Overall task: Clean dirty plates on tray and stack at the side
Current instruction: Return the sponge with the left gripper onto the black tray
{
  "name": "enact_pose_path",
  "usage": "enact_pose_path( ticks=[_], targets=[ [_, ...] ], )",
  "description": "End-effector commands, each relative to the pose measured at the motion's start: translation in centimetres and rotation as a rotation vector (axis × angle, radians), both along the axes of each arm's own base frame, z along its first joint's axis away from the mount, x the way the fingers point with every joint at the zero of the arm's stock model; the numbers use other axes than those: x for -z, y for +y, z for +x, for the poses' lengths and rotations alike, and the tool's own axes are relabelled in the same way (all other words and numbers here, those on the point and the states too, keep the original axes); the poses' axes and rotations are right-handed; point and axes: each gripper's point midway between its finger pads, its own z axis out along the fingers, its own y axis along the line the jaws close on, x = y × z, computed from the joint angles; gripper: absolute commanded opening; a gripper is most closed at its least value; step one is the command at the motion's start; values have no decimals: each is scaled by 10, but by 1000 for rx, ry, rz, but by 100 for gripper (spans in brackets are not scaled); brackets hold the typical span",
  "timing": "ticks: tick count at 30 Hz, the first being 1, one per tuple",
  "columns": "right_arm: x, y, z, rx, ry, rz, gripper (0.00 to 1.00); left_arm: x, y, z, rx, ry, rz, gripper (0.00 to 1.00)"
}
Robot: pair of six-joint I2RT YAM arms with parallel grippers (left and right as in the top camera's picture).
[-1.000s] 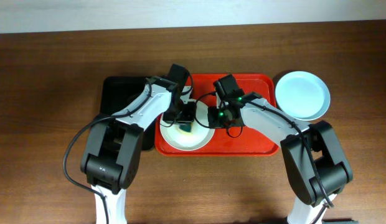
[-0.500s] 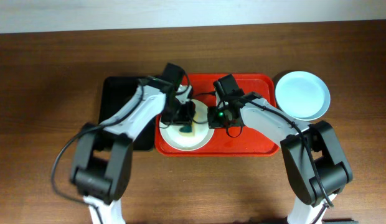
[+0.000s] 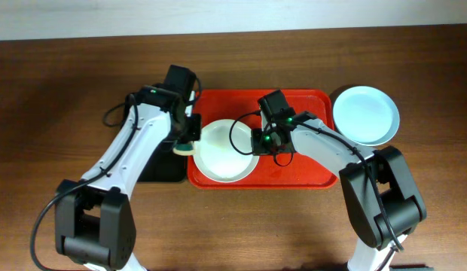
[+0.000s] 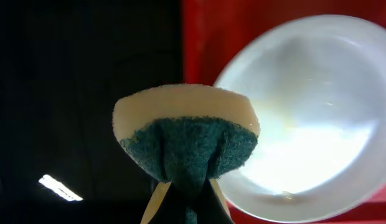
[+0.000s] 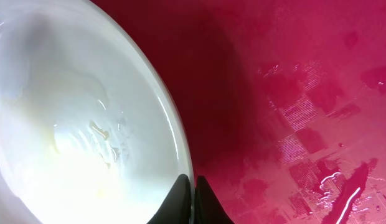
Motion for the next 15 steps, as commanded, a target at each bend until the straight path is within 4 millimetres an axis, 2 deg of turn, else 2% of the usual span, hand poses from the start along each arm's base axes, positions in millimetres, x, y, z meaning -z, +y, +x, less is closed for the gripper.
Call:
enact_pose_path(
  ticks=[1, 6, 8, 15],
  targets=[
    [2, 0, -4, -1, 5, -8, 5, -8, 13, 3, 32, -33, 71, 0],
    [2, -1, -5, -1, 10, -10, 6, -12, 37, 13, -5, -83, 193, 0],
    [2, -1, -5, -1, 9, -10, 9, -14, 47, 16, -20, -97, 240, 0],
    [2, -1, -5, -1, 10, -10, 9, -6, 72, 16, -78, -78, 254, 0]
  ],
)
